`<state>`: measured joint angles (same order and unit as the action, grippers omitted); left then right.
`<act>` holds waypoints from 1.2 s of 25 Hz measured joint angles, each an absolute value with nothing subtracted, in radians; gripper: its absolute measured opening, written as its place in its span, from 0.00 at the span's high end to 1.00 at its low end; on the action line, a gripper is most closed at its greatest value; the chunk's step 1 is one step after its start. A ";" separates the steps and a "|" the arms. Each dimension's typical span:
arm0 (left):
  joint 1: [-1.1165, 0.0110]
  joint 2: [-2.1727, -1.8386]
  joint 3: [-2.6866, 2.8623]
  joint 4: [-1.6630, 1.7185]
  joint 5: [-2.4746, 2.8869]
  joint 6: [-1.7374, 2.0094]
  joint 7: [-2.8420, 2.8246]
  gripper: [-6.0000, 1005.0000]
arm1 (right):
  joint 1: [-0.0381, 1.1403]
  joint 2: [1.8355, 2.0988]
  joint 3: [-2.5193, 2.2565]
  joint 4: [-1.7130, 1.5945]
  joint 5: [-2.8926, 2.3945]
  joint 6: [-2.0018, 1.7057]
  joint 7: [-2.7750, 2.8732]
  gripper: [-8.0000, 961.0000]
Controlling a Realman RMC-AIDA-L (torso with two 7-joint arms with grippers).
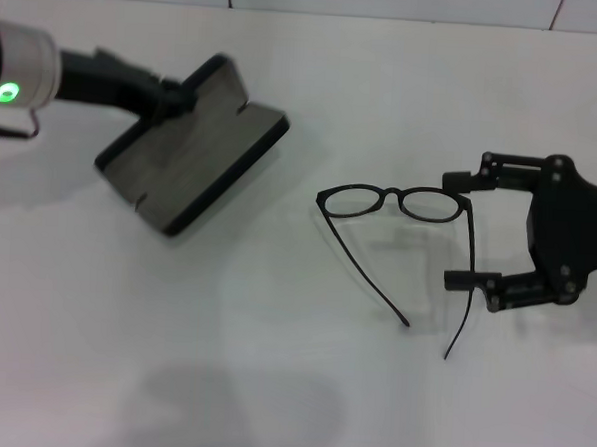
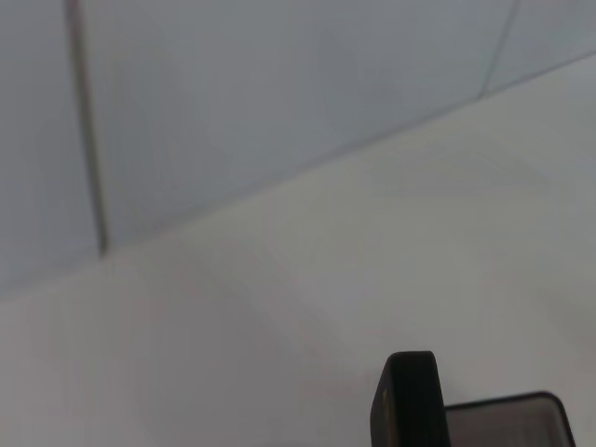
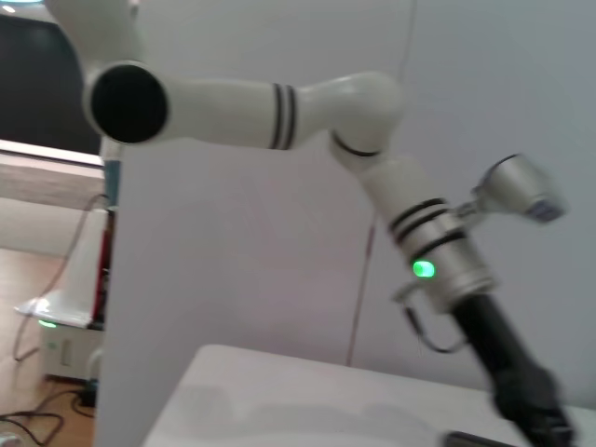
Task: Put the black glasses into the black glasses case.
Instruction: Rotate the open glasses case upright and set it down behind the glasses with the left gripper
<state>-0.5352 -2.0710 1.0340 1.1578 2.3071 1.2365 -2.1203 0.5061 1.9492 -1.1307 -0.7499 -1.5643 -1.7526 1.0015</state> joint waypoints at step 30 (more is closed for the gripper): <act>-0.855 -2.088 1.471 0.912 2.344 1.107 -1.679 0.80 | 0.424 2.014 -1.132 -0.719 -1.606 -1.774 0.880 0.16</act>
<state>-0.8552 -2.0877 1.4712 0.9119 2.3439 1.1068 -1.6794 0.4244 2.0139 -1.1320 -0.7194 -1.6059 -1.7744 0.8797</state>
